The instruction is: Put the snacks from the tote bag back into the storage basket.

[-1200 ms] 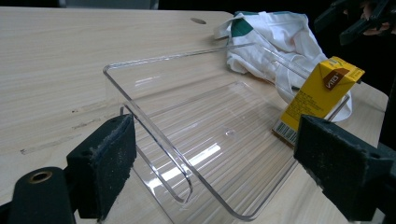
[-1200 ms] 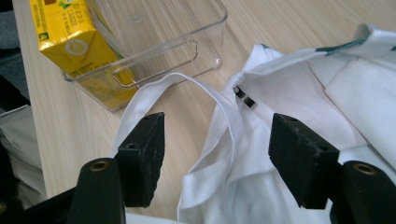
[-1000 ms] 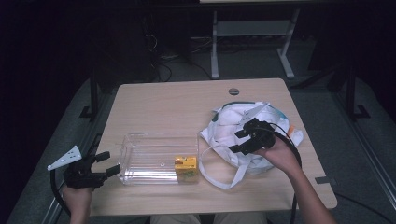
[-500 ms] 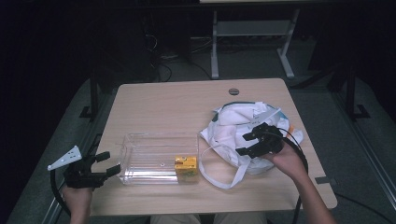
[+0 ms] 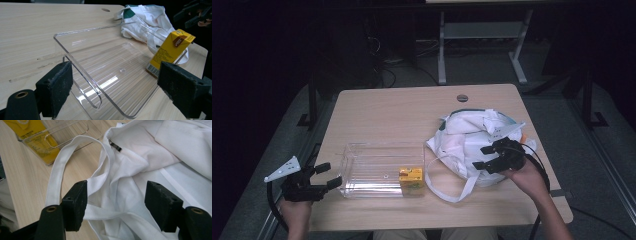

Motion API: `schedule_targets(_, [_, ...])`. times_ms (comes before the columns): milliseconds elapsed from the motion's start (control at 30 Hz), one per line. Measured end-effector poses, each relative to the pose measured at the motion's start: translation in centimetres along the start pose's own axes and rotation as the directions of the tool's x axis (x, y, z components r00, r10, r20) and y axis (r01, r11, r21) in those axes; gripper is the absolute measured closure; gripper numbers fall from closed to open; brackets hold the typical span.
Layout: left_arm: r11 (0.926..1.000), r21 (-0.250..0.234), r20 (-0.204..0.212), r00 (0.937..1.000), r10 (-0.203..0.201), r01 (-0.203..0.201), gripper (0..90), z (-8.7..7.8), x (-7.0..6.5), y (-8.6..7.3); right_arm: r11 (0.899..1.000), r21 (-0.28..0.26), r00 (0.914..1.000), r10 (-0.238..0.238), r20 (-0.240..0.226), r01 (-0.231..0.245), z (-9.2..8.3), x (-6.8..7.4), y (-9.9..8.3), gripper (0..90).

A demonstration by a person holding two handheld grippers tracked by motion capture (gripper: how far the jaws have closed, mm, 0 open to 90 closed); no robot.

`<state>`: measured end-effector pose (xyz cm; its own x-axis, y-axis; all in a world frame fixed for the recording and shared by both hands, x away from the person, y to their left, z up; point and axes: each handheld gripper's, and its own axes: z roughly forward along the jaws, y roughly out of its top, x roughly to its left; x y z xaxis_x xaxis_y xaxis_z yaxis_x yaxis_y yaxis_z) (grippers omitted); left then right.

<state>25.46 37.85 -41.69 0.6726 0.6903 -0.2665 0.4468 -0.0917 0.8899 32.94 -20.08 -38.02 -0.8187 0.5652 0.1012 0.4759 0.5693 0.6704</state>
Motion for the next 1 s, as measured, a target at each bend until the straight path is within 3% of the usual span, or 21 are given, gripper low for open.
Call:
schedule_targets(867, [0.9997, 0.018, 0.004, 0.9999, 0.015, -0.015, 12.8, 0.2, -0.2, 0.0, 0.997, -0.057, 0.996, 0.063, 0.064, -0.059, -2.2, 0.0, -4.0, 33.7])
schedule_targets(1000, [0.9995, 0.024, 0.004, 0.9998, 0.022, -0.022, 12.7, 0.2, -0.2, 0.0, 0.996, -0.071, 0.9954, 0.055, 0.078, -0.05, -2.5, 0.1, -4.4, 33.7])
